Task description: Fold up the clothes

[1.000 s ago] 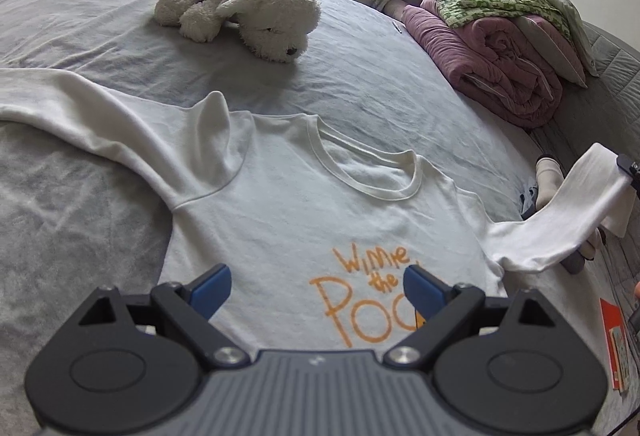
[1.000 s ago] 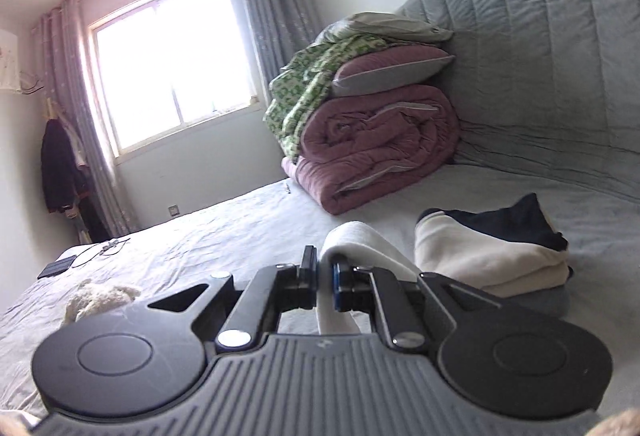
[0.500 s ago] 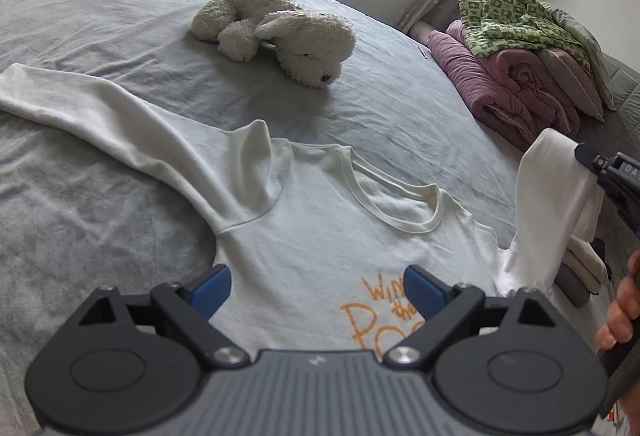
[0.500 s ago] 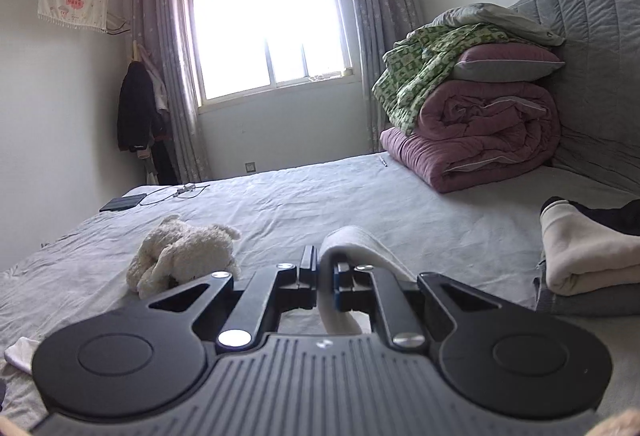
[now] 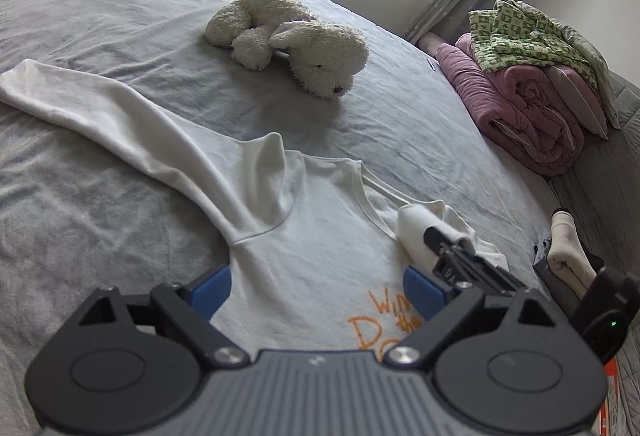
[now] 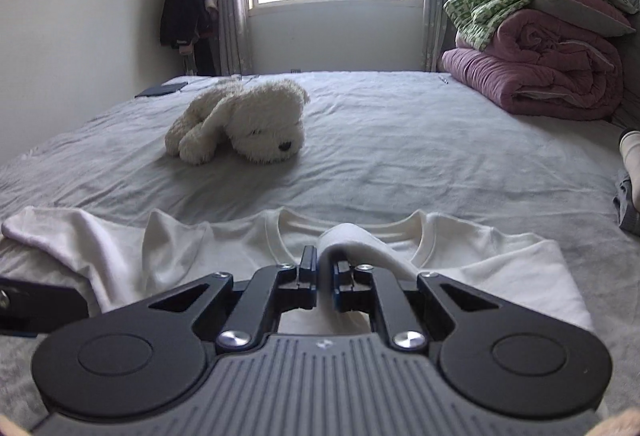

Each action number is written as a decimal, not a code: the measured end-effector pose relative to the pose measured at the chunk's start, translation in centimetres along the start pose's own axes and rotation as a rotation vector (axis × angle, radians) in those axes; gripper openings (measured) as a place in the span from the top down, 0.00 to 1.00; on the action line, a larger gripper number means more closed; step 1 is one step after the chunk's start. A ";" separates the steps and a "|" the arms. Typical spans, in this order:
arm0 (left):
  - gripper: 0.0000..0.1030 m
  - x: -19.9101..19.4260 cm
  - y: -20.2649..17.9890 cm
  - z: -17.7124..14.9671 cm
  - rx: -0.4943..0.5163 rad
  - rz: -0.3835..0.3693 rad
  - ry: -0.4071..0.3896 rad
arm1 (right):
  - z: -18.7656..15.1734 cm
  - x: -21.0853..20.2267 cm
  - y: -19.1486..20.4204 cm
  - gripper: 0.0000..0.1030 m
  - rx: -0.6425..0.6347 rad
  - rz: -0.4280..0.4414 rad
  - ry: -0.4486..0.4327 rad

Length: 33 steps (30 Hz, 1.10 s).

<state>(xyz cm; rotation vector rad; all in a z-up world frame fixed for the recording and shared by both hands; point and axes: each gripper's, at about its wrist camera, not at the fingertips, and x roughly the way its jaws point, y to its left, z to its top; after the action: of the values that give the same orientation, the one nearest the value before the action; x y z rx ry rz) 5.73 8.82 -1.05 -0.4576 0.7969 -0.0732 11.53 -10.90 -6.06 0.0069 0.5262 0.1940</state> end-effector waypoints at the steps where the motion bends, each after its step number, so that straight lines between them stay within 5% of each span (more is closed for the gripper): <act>1: 0.09 0.1 0.0 0.0 -0.001 0.001 0.002 | -0.3 0.4 0.1 0.89 -0.005 0.003 0.025; 6: 0.09 0.3 0.1 0.0 -0.001 0.002 0.011 | -1.7 0.8 0.6 0.82 -0.008 0.043 0.109; 9: 0.09 0.3 0.4 0.1 -0.016 -0.002 0.013 | -1.9 0.1 0.2 0.58 0.024 0.089 0.112; 15: 0.09 0.2 1.0 0.4 -0.043 -0.007 0.012 | -2.0 -1.0 -2.6 0.56 0.225 0.175 0.120; 25: 0.09 0.2 1.8 0.8 -0.075 -0.024 0.014 | -2.5 0.1 -9.3 0.55 0.839 0.188 0.098; 33: 0.11 0.0 3.5 1.7 -0.144 -0.092 -0.001 | -1.5 0.4 -8.6 0.55 0.854 0.171 0.066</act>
<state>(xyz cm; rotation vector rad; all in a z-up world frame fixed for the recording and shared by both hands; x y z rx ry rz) 6.55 12.58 -1.46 -0.6306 0.7824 -0.1018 12.66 -19.29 -8.05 0.8812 0.6420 0.1248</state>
